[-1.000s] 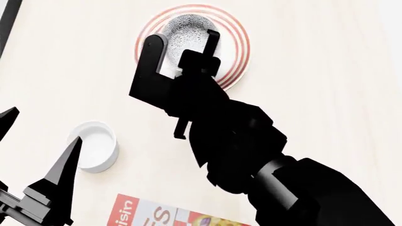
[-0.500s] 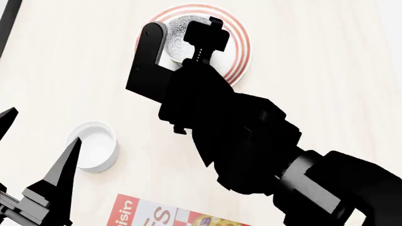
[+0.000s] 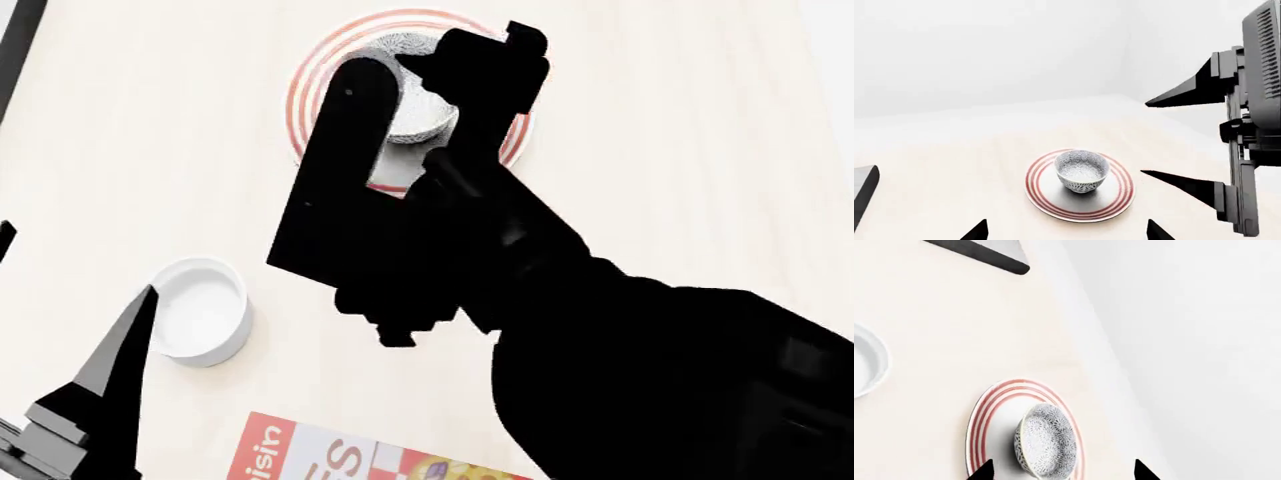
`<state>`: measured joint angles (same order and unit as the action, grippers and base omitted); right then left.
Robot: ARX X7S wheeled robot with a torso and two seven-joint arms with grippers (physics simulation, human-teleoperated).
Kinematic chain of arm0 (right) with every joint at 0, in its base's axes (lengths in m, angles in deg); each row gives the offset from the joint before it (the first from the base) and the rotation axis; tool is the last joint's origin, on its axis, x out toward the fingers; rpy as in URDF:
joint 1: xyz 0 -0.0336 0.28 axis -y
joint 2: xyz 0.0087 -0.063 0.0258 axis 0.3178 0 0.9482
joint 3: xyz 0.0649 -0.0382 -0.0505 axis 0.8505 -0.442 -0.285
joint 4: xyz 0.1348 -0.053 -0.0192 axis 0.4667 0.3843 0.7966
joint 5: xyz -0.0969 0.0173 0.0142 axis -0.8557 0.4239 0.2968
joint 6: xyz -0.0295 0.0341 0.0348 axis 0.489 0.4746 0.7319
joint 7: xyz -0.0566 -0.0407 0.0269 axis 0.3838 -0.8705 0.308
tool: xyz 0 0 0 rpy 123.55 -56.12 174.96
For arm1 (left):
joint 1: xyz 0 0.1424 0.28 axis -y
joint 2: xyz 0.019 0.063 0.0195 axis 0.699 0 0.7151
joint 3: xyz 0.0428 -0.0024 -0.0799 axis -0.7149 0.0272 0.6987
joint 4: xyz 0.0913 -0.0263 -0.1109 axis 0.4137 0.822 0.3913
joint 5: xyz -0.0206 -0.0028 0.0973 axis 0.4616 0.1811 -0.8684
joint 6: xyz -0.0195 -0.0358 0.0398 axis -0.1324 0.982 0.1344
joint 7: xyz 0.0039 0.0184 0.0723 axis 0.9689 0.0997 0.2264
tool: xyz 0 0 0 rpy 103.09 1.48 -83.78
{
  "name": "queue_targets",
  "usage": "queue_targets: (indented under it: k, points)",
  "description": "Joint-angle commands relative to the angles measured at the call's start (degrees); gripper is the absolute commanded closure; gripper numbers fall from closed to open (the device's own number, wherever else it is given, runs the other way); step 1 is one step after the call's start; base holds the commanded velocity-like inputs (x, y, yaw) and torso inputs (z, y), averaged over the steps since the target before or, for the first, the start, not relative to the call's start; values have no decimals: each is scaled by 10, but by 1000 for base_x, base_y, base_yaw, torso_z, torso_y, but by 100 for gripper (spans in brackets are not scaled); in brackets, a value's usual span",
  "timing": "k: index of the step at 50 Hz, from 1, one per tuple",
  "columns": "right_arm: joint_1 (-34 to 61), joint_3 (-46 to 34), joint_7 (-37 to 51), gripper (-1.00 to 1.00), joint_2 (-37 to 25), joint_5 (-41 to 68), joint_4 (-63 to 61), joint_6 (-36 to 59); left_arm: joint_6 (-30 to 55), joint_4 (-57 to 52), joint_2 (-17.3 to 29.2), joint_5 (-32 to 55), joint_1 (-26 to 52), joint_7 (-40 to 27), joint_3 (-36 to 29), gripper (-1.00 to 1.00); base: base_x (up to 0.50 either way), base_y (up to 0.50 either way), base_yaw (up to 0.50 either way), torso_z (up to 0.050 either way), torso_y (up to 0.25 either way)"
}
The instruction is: Pick the akita bowl on the cookies box and place it on the plate.
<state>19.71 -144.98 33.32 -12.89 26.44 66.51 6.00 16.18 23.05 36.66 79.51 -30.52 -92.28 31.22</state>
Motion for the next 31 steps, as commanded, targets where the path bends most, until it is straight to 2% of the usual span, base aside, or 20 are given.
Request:
queue_targets:
  k: [1,3,6,12,16,18,28,31]
  points:
    - [-21,54,116,-100,-141,40,-256,16,-19,-37,-3,6,-22,-33,39,-100,0,0,0,0,0]
    - [-43,71,157,-100,-162,51,-277,-3,-31,-45,-7,0,-33,-41,50,-100,0,0,0,0,0]
    - [-98,60,232,-100,-198,-7,-308,-49,-70,-58,-21,-27,-62,-45,69,-100,0,0,0,0,0]
    - [-196,84,391,-100,-291,-34,-357,-203,-131,-88,-58,-76,-88,-90,120,-100,0,0,0,0,0]
    - [-253,69,494,-100,-357,-89,-377,-320,-229,-99,-115,-184,-118,-113,140,-100,0,0,0,0,0]
    - [-280,49,545,-100,-379,-132,-376,-368,-277,-96,-140,-206,-133,-116,152,-100,0,0,0,0,0]
    - [-351,-10,695,-100,-462,-272,-378,-522,-392,-89,-189,-192,-169,-134,233,-100,0,0,0,0,0]
    - [-367,-22,751,-100,-494,-340,-378,-551,-445,-82,-214,-221,-173,-132,249,-100,0,0,0,0,0]
